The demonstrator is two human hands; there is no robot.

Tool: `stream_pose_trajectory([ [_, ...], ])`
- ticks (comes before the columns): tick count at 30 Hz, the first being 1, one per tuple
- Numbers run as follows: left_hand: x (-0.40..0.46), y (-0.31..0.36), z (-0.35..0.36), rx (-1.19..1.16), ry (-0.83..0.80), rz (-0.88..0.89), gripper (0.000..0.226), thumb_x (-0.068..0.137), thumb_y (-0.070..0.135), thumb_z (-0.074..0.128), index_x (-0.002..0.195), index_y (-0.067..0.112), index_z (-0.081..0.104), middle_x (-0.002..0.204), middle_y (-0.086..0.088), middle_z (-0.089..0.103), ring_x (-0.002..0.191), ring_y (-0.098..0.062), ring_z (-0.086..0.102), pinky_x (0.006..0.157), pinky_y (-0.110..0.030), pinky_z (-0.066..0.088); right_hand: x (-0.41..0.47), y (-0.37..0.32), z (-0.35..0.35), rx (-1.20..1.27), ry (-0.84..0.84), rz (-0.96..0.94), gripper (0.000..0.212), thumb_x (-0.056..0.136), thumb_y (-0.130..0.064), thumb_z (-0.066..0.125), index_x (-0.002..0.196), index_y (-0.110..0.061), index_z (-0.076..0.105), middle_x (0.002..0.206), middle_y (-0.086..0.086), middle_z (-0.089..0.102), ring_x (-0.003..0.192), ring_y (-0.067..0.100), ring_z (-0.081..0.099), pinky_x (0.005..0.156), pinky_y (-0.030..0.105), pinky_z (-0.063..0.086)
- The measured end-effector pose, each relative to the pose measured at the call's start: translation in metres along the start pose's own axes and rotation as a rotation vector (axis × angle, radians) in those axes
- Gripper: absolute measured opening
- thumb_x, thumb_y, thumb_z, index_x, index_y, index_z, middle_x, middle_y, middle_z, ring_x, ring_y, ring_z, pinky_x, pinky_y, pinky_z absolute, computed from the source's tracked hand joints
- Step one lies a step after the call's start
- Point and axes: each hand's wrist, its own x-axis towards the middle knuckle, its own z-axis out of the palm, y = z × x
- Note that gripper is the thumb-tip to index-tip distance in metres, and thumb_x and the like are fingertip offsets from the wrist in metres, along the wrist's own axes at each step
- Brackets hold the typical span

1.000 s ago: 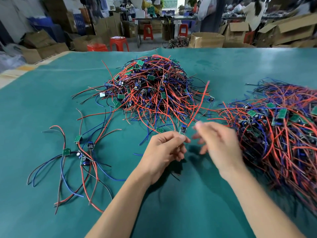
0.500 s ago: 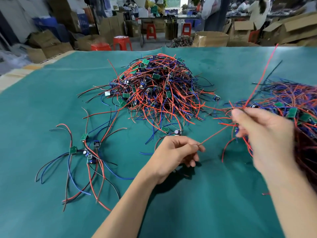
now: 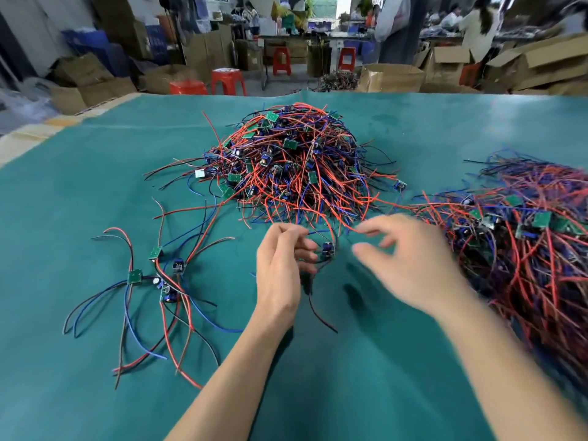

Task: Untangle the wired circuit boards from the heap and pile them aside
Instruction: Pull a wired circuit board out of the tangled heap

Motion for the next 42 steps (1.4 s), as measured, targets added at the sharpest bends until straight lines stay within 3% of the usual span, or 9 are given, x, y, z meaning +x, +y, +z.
stream_pose_trajectory([
  [3,0.000,-0.003,0.001,0.102,0.037,0.044,0.021,0.081,0.027,0.049,0.083,0.010,0.060,0.070,0.000,0.064,0.062,-0.015,0.059,0.052,-0.025,0.046,-0.006,-0.008,0.052,0.023,-0.139,-0.096,0.031,0.091,-0.035,0.075,0.118,-0.022,0.073,0.116,-0.002,0.073,0.105,0.025,0.061,0.095,0.035,0.046],
  [7,0.003,-0.007,0.002,0.191,0.036,0.029,0.021,0.079,0.029,0.049,0.078,0.012,0.062,0.069,0.003,0.065,0.064,-0.014,0.060,0.053,-0.025,0.047,-0.009,0.009,0.066,-0.013,-0.056,-0.062,0.008,0.087,-0.022,0.078,0.092,-0.015,0.076,0.091,0.001,0.074,0.094,0.030,0.060,0.081,0.041,0.046],
  [11,0.002,-0.010,0.002,0.304,0.040,0.066,0.018,0.079,0.027,0.051,0.081,0.014,0.064,0.075,0.001,0.068,0.069,-0.012,0.063,0.062,-0.033,0.051,-0.009,0.003,0.066,0.042,-0.057,-0.118,0.036,0.085,-0.025,0.075,0.121,-0.022,0.070,0.116,-0.004,0.072,0.107,0.027,0.060,0.095,0.039,0.044],
  [14,0.002,-0.010,0.001,0.295,0.067,0.067,0.014,0.078,0.026,0.051,0.080,0.019,0.063,0.076,0.002,0.065,0.064,-0.012,0.058,0.062,-0.036,0.048,-0.011,-0.002,0.072,-0.054,-0.111,-0.233,0.033,0.089,-0.039,0.067,0.121,-0.031,0.069,0.114,-0.009,0.071,0.104,0.027,0.056,0.094,0.041,0.043],
  [19,0.003,-0.009,0.000,0.289,0.057,0.065,0.013,0.079,0.029,0.052,0.076,0.023,0.063,0.081,0.001,0.066,0.069,-0.011,0.061,0.058,-0.031,0.046,-0.008,0.002,0.074,0.018,0.010,-0.154,0.013,0.086,-0.016,0.077,0.098,-0.020,0.077,0.097,-0.003,0.073,0.091,0.026,0.055,0.081,0.034,0.041],
  [23,0.002,-0.010,0.000,0.366,0.015,0.074,0.013,0.079,0.031,0.056,0.078,0.022,0.065,0.079,0.002,0.068,0.074,-0.017,0.062,0.070,-0.044,0.052,-0.006,0.006,0.069,0.176,0.170,-0.008,0.026,0.085,0.002,0.068,0.097,-0.019,0.079,0.092,-0.003,0.078,0.089,0.026,0.069,0.083,0.038,0.053],
  [31,0.000,-0.010,0.001,0.520,-0.029,0.167,0.013,0.076,0.020,0.057,0.083,0.022,0.068,0.080,0.009,0.071,0.075,-0.008,0.065,0.075,-0.027,0.053,-0.007,0.004,0.069,0.058,-0.025,-0.117,0.022,0.082,-0.030,0.079,0.103,-0.024,0.075,0.095,-0.005,0.074,0.094,0.027,0.057,0.083,0.040,0.046],
  [35,0.000,-0.010,0.000,0.536,-0.054,0.159,0.014,0.078,0.017,0.057,0.085,0.020,0.069,0.083,0.006,0.072,0.082,-0.014,0.067,0.079,-0.041,0.057,-0.004,0.007,0.070,0.144,0.059,-0.047,0.023,0.079,-0.014,0.081,0.099,-0.023,0.077,0.089,-0.002,0.075,0.092,0.029,0.065,0.079,0.041,0.051],
  [42,-0.005,-0.009,0.003,0.677,-0.224,0.131,0.019,0.082,0.015,0.059,0.091,0.023,0.075,0.087,0.016,0.074,0.078,-0.003,0.068,0.075,-0.017,0.051,0.003,0.015,0.059,0.373,0.432,0.156,0.028,0.084,-0.004,0.077,0.106,-0.021,0.073,0.090,-0.008,0.076,0.087,0.016,0.073,0.089,0.043,0.055],
])
